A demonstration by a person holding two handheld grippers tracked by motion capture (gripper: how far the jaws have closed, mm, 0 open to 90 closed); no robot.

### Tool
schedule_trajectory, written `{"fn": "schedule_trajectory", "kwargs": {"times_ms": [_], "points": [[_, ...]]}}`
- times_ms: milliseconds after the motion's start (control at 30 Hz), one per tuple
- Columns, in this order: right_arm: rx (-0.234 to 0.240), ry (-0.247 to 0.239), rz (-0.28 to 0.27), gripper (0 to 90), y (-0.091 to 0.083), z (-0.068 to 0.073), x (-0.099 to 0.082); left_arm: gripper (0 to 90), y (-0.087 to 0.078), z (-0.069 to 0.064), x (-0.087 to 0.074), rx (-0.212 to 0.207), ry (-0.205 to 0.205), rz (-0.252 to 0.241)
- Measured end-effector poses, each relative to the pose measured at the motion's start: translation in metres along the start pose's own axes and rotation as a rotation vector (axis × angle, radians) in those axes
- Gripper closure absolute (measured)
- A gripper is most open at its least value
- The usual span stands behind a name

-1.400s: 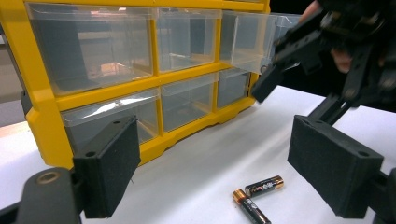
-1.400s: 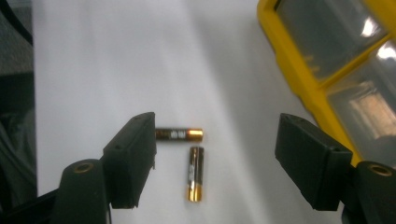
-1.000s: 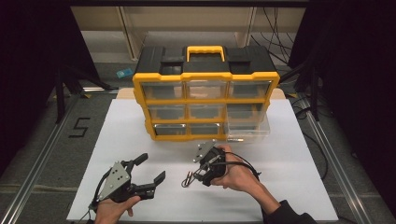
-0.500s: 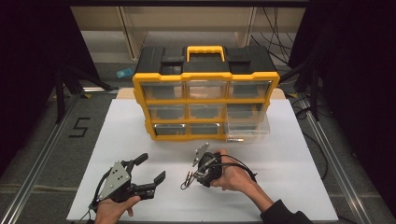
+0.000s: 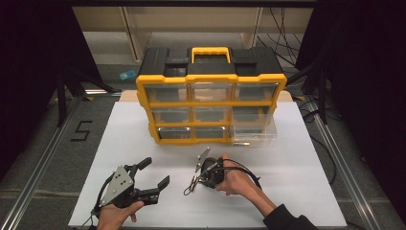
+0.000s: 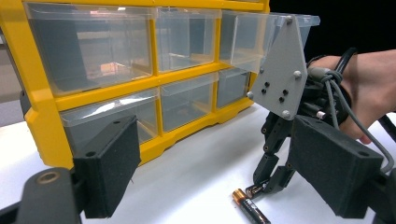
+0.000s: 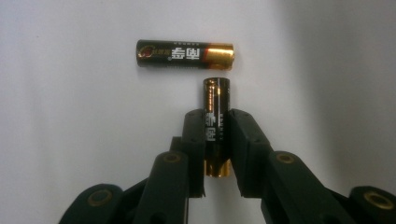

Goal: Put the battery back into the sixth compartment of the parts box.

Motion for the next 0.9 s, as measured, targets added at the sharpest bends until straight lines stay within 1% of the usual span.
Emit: {"fn": "schedule_trajectory", "kwargs": {"times_ms": [33, 67, 100, 167, 200, 233, 267, 300, 333, 367, 400, 433, 467, 500, 533, 567, 600, 633, 667, 733, 767, 800, 833, 867, 900], "points": [[-0.009, -0.013, 0.001, 76.6, 0.000, -0.002, 0.000, 16.2, 0.000, 0.000, 0.000, 0.000, 0.001, -0.001], [-0.025, -0.045, 0.012, 76.6, -0.001, -0.005, -0.001, 16.2, 0.000, 0.000, 0.000, 0.001, 0.001, -0.001], [-0.028, -0.035, 0.006, 76.6, -0.001, -0.004, -0.001, 16.3, 0.000, 0.000, 0.000, 0.001, 0.000, -0.001], [-0.031, -0.038, -0.004, 76.7, -0.003, -0.005, 0.000, 16.3, 0.000, 0.000, 0.000, 0.001, -0.001, -0.001], [-0.063, -0.008, -0.016, 76.7, -0.006, -0.005, 0.003, 16.2, 0.000, 0.000, 0.000, 0.001, -0.002, -0.001], [-0.036, 0.007, -0.035, 76.7, -0.010, -0.002, 0.005, 16.3, 0.000, 0.000, 0.000, 0.001, -0.001, -0.001], [-0.058, 0.012, -0.040, 76.7, -0.012, -0.004, 0.006, 16.3, 0.000, 0.000, 0.000, 0.000, 0.001, -0.002], [-0.041, -0.001, -0.051, 76.7, -0.016, -0.003, 0.007, 16.3, 0.000, 0.000, 0.000, -0.001, 0.001, -0.001], [-0.057, 0.002, -0.052, 76.7, -0.019, -0.004, 0.008, 16.2, 0.000, 0.000, 0.000, 0.000, -0.001, -0.002], [-0.057, 0.002, -0.052, 76.7, -0.019, -0.004, 0.008, 16.3, 0.000, 0.000, 0.000, 0.000, -0.001, -0.002], [-0.065, -0.010, -0.076, 76.7, -0.027, -0.005, 0.011, 16.3, 0.000, 0.000, 0.001, 0.001, -0.004, -0.003], [-0.065, -0.010, -0.076, 76.7, -0.027, -0.005, 0.011, 16.3, 0.000, 0.000, 0.001, 0.001, -0.004, -0.003], [-0.075, -0.012, -0.101, 76.7, -0.037, -0.004, 0.015, 16.3, 0.000, 0.000, 0.001, 0.000, -0.003, -0.002], [-0.069, -0.014, -0.117, 76.7, -0.041, -0.004, 0.018, 16.3, 0.000, 0.000, 0.000, 0.001, -0.004, -0.001], [-0.069, -0.014, -0.117, 76.7, -0.041, -0.004, 0.018, 16.3, 0.000, 0.000, 0.000, 0.001, -0.004, -0.001], [-0.112, -0.025, -0.167, 76.7, -0.054, -0.006, 0.025, 16.3, 0.000, 0.000, 0.001, -0.001, 0.001, -0.002], [-0.112, -0.025, -0.167, 76.7, -0.054, -0.006, 0.025, 16.3, 0.000, 0.000, 0.001, -0.001, 0.001, -0.002], [-0.123, -0.033, -0.185, 76.7, -0.061, -0.006, 0.028, 16.3, 0.000, 0.000, 0.001, -0.001, 0.002, -0.002], [-0.156, -0.049, -0.228, 76.7, -0.073, -0.008, 0.033, 16.3, 0.000, 0.000, 0.001, -0.001, 0.002, -0.002], [-0.158, -0.052, -0.253, 76.7, -0.084, -0.007, 0.036, 16.3, 0.000, 0.000, 0.000, -0.001, 0.001, -0.002], [-0.158, -0.052, -0.253, 76.7, -0.084, -0.007, 0.036, 16.3, 0.000, 0.000, 0.000, -0.001, 0.001, -0.002], [-0.169, -0.049, -0.284, 76.7, -0.096, -0.007, 0.040, 16.3, 0.000, 0.000, 0.000, 0.002, -0.004, 0.003], [-0.169, -0.049, -0.284, 76.7, -0.096, -0.007, 0.040, 16.3, 0.000, 0.000, 0.000, 0.002, -0.004, 0.003], [-0.190, -0.050, -0.309, 76.7, -0.106, -0.008, 0.042, 16.3, 0.000, 0.000, 0.001, -0.002, 0.003, -0.003], [-0.190, -0.050, -0.309, 76.7, -0.106, -0.008, 0.042, 16.3, 0.000, 0.000, 0.001, -0.002, 0.003, -0.003]]}}
Point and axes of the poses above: each handheld gripper's, and its own axes: y roughly forward along the jaws, x roughly out of its top, z roughly to its left, the point moved 9 cm from there along y, roughly forward along the jaws, and after that the axes turned 5 degrees about -z, right-handed, at the moved point
